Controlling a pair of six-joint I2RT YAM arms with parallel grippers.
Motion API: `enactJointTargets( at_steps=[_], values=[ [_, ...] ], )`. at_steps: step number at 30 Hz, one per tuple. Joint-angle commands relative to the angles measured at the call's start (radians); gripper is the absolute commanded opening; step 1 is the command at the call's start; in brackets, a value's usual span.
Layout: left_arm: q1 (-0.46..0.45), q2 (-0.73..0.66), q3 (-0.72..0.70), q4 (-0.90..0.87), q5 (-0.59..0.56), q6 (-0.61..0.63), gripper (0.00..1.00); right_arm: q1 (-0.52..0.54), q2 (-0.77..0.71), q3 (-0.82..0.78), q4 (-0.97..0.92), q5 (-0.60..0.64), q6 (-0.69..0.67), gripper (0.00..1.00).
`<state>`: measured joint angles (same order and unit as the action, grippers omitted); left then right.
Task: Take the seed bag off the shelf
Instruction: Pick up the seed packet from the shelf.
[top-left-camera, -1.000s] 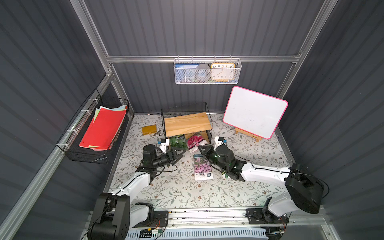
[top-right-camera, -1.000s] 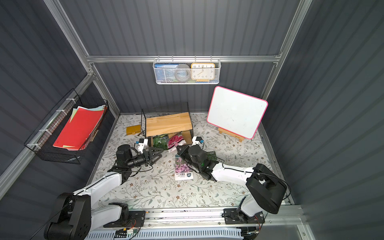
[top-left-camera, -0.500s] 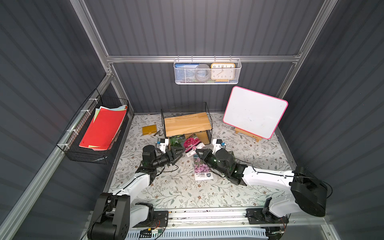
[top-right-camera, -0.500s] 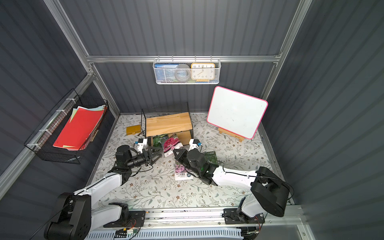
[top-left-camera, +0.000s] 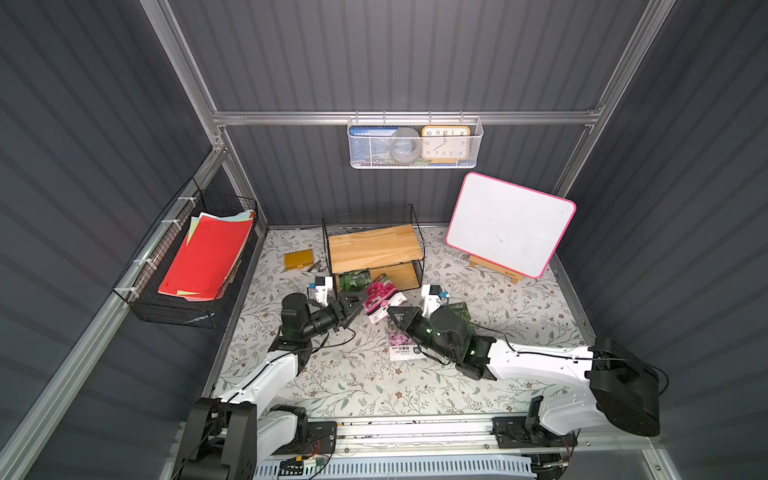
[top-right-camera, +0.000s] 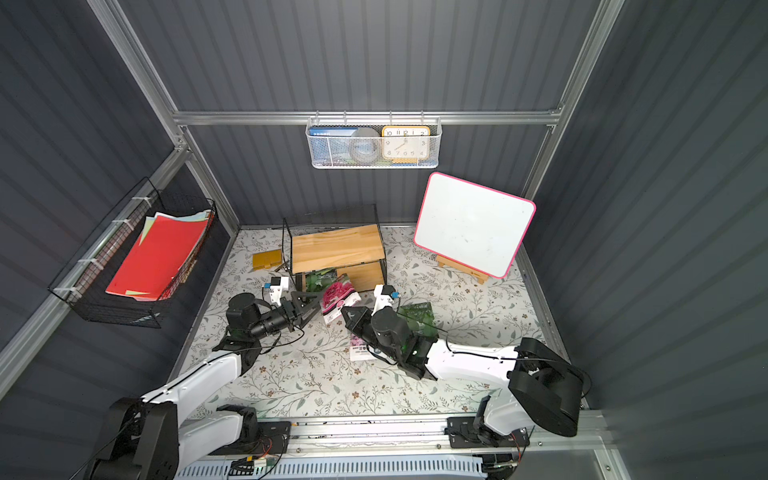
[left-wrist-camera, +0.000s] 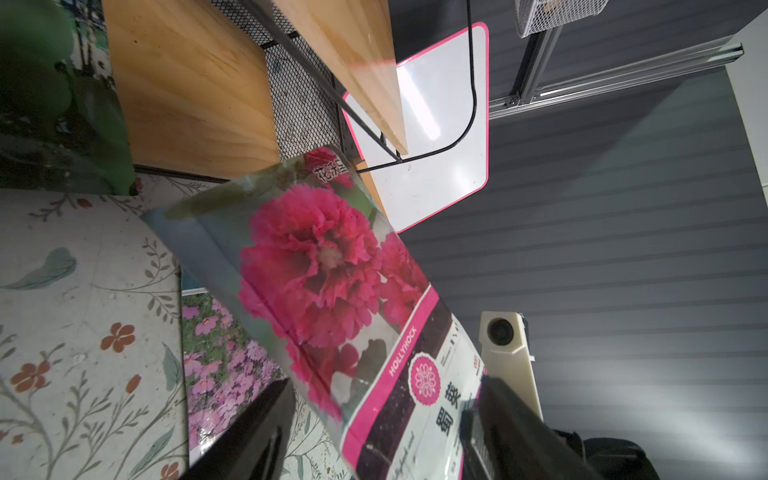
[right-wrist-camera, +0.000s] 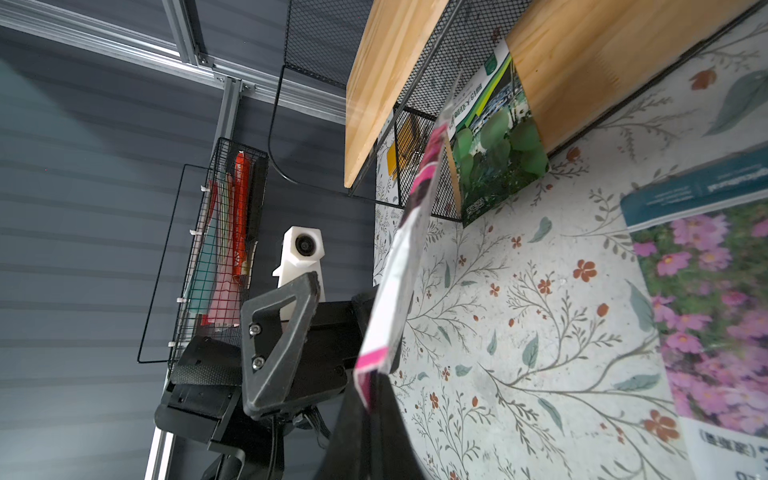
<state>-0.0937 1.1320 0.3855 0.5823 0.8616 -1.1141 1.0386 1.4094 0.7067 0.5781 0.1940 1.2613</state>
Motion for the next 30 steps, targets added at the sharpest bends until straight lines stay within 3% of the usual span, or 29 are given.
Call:
enactJointTargets(
  at_steps=[1, 14, 30],
  values=[
    [-0.005, -0.024, -0.018, 0.021, -0.009, -0.015, 0.74, 0.023, -0.002, 0.004, 0.030, 0.016, -0.023, 0.00],
    [-0.005, 0.014, -0.022, -0.013, 0.006, 0.017, 0.73, 0.037, -0.080, 0.057, -0.070, 0.129, -0.153, 0.00],
    [-0.005, 0.034, -0.022, 0.114, -0.028, -0.085, 0.73, 0.055, -0.009, 0.066, -0.025, 0.045, -0.106, 0.00]
  ],
)
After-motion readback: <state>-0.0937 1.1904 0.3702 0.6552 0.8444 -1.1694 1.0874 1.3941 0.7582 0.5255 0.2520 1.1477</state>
